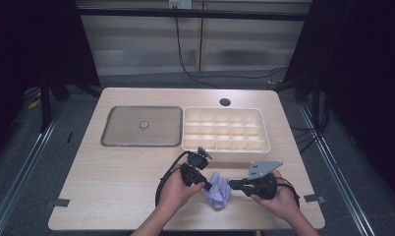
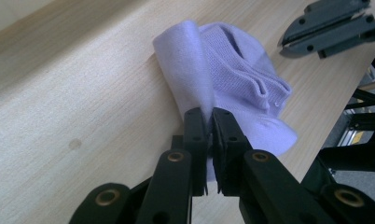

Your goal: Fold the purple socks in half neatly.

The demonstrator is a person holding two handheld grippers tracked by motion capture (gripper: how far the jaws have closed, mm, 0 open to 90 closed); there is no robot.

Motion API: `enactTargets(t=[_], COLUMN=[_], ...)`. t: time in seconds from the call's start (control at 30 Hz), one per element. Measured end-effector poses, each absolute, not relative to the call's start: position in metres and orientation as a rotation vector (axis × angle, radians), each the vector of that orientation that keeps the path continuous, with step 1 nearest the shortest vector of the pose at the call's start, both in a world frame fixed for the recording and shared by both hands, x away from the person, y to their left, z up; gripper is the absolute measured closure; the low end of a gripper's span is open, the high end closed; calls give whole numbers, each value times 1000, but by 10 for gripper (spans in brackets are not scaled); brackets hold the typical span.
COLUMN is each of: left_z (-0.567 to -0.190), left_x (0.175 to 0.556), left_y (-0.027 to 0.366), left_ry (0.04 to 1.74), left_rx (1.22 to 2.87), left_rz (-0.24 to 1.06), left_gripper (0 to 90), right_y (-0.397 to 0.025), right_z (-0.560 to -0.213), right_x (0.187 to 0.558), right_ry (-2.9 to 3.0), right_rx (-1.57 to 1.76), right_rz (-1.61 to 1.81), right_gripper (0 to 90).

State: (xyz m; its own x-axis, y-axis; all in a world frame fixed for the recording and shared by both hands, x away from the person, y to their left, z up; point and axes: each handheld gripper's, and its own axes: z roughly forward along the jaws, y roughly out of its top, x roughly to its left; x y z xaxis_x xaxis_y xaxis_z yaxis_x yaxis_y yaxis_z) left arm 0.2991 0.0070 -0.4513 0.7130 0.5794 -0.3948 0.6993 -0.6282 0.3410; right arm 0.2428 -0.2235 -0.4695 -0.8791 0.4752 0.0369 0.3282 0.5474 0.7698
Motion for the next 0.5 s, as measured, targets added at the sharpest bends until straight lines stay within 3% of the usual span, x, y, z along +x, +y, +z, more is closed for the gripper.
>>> enactTargets(t=[0.5], left_z=[-454], left_x=[300], left_y=[3], left_ry=[999], left_rx=[2412], left_rz=[-363], left_gripper=[850], right_y=[-180], right_z=[-480], right_x=[240], right_ry=[2691], right_rx=[580], right_rz=[1256], right_gripper=[878])
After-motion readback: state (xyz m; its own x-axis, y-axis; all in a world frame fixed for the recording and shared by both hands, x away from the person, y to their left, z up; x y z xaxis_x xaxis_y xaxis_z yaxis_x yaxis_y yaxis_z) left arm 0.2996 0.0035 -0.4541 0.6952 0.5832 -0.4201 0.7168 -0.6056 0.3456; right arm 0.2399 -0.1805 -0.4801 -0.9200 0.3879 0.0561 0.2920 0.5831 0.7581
